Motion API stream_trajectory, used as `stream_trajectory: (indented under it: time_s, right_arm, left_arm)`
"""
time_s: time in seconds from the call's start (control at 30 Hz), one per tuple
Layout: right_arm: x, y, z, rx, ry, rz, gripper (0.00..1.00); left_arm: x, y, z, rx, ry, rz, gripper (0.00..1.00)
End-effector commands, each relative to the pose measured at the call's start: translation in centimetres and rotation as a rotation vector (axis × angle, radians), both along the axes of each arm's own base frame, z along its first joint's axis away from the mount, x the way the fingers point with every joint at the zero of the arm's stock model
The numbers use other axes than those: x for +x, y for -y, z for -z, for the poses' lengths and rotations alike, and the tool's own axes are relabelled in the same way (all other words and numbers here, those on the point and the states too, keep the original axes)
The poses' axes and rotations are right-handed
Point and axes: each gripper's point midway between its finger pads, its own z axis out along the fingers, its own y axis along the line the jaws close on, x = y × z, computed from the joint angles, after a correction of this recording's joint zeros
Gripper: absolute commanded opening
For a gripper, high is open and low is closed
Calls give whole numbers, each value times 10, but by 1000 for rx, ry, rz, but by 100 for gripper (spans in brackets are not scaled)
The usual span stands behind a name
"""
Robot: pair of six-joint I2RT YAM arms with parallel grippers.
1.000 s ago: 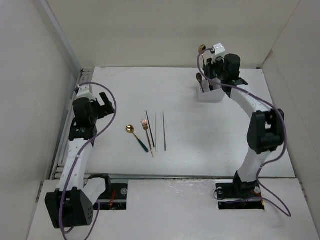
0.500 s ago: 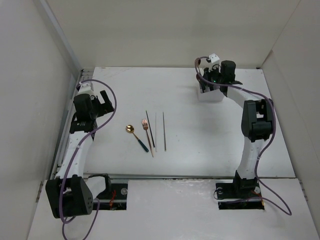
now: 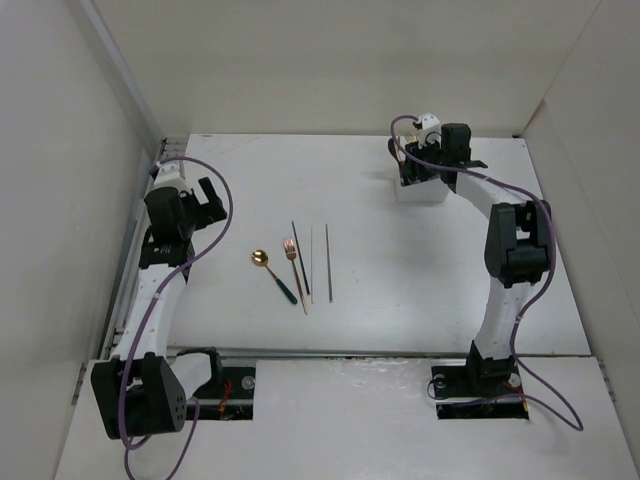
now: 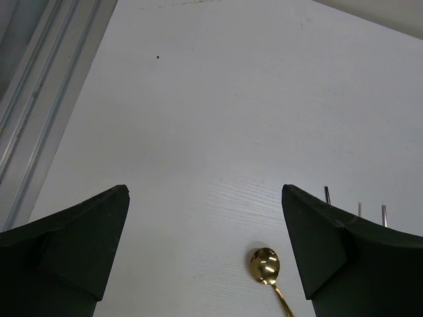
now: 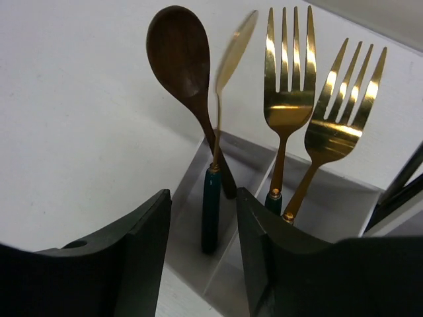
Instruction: Sort the eating utensils into containers
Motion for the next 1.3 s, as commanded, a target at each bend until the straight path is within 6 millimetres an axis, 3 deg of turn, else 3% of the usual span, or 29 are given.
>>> stream_trajectory:
  time_s: [0.0, 0.07, 0.1, 0.17, 0.2, 0.3, 0.33, 0.43, 0.47, 0.5, 0.53, 0.63, 0.73, 0.8, 0.93, 1.03, 1.27]
  right_arm:
    - [-4, 5, -54, -9, 98, 21, 52]
    - [-9, 2, -63, -16, 108, 23, 53]
    - [-12, 0, -83, -19, 147, 31, 53]
    - [-23, -11, -94, -58, 168, 45, 54]
    - [-33, -17, -117, -62, 213, 53, 56]
    - [-64, -49, -124, -117, 215, 78, 58]
    - [-77, -56, -134, -97, 217, 111, 60]
    - [-114, -93, -121, -50, 97, 140, 63]
    - [-129, -101, -100, -63, 6, 132, 63]
    - [-143, -121, -93, -47, -46, 92, 63]
    - [-150, -129, -83, -54, -98, 88, 63]
    - [-184, -155, -13, -150, -351, 79, 60]
    - [-214, -182, 15, -214, -440, 10, 59]
    - [-224, -193, 31, -238, -467, 2, 59]
    - [-233, -218, 33, -195, -471, -12, 59]
    - [-243, -229, 49, -195, -488, -39, 59]
    - [-244, -224, 88, -258, -538, 25, 52]
  left_arm:
    - [-1, -3, -20, 19, 82, -6, 100]
    - [-3, -4, -27, 24, 103, -15, 100]
    - [-4, -4, -23, 23, 94, -15, 100]
    - [-7, -4, -22, 23, 96, -15, 100]
    - [-8, -3, -25, 15, 107, -18, 100]
    - [-13, -3, -24, 16, 113, -18, 100]
    - [-15, -1, -24, 3, 119, -13, 100]
    - [-19, 0, -26, 4, 130, -13, 100]
    - [-22, 0, -25, -6, 132, -16, 100]
    - [-24, 1, -29, -5, 147, -16, 100]
    - [-26, 3, -27, -17, 145, -9, 100]
    - [-31, 6, -24, -29, 152, -1, 100]
    - [-33, 8, -24, -41, 156, 6, 100]
    - [-37, 11, -24, -52, 161, 12, 100]
    - [-41, 13, -21, -56, 146, 21, 100]
    - [-45, 13, -21, -56, 147, 21, 100]
    - [-48, 17, -17, -82, 138, 33, 100]
